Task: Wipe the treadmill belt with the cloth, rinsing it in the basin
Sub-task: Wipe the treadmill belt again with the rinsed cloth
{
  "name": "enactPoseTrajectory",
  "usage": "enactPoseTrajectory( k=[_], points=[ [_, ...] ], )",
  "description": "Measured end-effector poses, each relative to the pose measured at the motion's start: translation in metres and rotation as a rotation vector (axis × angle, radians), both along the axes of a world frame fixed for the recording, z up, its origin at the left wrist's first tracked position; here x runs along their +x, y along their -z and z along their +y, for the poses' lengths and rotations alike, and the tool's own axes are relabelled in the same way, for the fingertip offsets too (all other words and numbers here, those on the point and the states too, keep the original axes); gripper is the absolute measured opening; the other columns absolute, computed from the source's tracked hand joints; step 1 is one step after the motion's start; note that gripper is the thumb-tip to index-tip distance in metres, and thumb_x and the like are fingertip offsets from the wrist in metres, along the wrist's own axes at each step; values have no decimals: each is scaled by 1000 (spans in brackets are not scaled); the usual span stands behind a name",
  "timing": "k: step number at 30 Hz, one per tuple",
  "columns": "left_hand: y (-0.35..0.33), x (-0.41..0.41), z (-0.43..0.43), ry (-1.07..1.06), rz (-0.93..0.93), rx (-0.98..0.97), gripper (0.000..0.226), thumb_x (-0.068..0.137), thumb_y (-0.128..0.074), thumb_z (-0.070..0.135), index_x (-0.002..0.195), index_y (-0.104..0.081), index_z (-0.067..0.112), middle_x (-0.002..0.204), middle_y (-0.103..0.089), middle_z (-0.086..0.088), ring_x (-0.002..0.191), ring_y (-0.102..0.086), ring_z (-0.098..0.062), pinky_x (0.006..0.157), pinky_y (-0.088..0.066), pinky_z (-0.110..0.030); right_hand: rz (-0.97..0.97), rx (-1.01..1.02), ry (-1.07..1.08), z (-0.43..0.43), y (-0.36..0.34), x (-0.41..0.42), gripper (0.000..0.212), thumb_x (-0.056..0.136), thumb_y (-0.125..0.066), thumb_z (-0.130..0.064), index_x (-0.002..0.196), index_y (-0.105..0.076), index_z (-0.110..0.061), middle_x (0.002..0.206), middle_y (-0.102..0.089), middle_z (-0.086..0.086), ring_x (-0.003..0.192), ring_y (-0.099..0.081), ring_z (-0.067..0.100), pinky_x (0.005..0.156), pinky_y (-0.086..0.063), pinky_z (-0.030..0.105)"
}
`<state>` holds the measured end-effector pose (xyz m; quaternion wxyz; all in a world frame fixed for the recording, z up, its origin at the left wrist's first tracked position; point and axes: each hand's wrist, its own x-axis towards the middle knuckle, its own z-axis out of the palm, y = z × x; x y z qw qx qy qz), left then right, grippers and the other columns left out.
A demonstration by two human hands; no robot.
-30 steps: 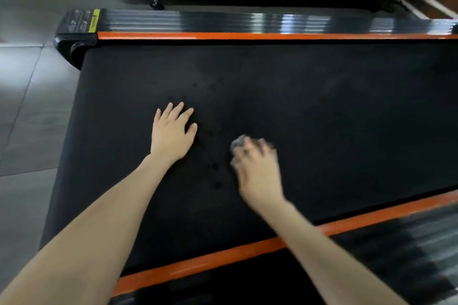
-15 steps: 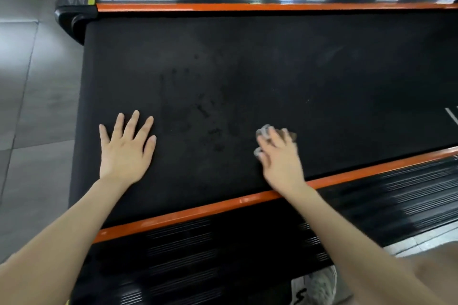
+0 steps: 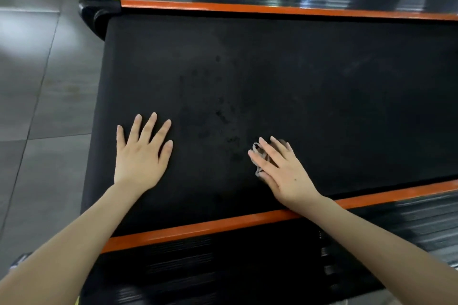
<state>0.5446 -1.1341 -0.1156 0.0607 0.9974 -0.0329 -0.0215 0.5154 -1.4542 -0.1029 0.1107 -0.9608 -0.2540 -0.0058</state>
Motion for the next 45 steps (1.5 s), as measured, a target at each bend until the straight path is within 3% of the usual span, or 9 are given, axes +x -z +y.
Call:
enactPoseTrajectory(
  k=[9, 19, 22, 27, 30, 32, 37, 42, 45],
  points=[
    [-3, 89, -16, -59, 33, 94, 59, 94, -7, 56, 150, -6, 39, 160, -5, -5, 143, 3, -40, 111, -1, -65, -155, -35, -147, 30, 4, 81, 40, 94, -46, -32, 127, -57, -14, 133, -54, 10, 127, -45, 33, 108, -33, 52],
    [4, 89, -10, -42, -65, 40, 58, 94, -14, 56, 147, -28, 36, 154, -27, -9, 142, -13, -41, 111, -7, -64, -133, 153, 252, 111, 6, 272, 39, 92, -55, -27, 125, -54, -6, 130, -57, 9, 129, -42, 35, 108, -33, 48],
    [4, 89, -10, -44, -74, 38, 58, 94, -15, 56, 147, -29, 37, 154, -28, -8, 142, -14, -41, 111, -7, -64, -165, 185, 215, 117, 2, 244, 37, 92, -54, -22, 126, -55, -6, 130, -57, 9, 127, -45, 36, 106, -35, 49],
    [7, 89, -10, -39, -79, 58, 57, 94, -19, 53, 146, -32, 34, 152, -31, -11, 140, -19, -43, 109, -12, -66, -109, 167, -321, 86, -1, 103, 34, 93, -50, -25, 120, -62, -8, 129, -59, 7, 125, -48, 33, 107, -34, 51],
    [7, 89, -11, -41, -85, 61, 57, 93, -21, 53, 145, -34, 33, 151, -33, -11, 139, -21, -44, 109, -13, -67, -151, 114, -525, 72, 4, 126, 33, 95, -47, -27, 117, -65, -10, 127, -61, 5, 123, -51, 31, 107, -36, 47],
    [6, 90, -11, -47, -83, 57, 56, 94, -21, 53, 145, -34, 34, 151, -33, -11, 139, -20, -44, 109, -13, -66, -210, 111, -455, 86, 7, 176, 37, 94, -43, -30, 116, -66, -9, 123, -63, 8, 115, -56, 35, 100, -44, 50],
    [4, 88, -11, -50, -72, 44, 56, 95, -16, 55, 146, -30, 36, 152, -32, -9, 141, -18, -42, 110, -10, -65, -130, 175, 152, 130, 9, 273, 33, 93, -51, -21, 121, -62, -8, 126, -61, 9, 121, -51, 33, 104, -38, 47],
    [3, 89, -11, -43, -54, 31, 57, 94, -17, 54, 146, -32, 35, 153, -31, -9, 141, -16, -42, 111, -10, -65, -152, 166, -236, 116, 10, 183, 37, 92, -50, -24, 123, -60, -7, 129, -59, 7, 122, -50, 31, 106, -36, 47],
    [3, 88, -12, -49, -52, 29, 56, 94, -17, 55, 146, -31, 36, 153, -30, -8, 142, -16, -42, 111, -10, -65, -151, 179, -344, 108, 4, 207, 38, 92, -48, -30, 122, -62, -10, 127, -61, 5, 120, -53, 28, 105, -39, 43]
  ],
)
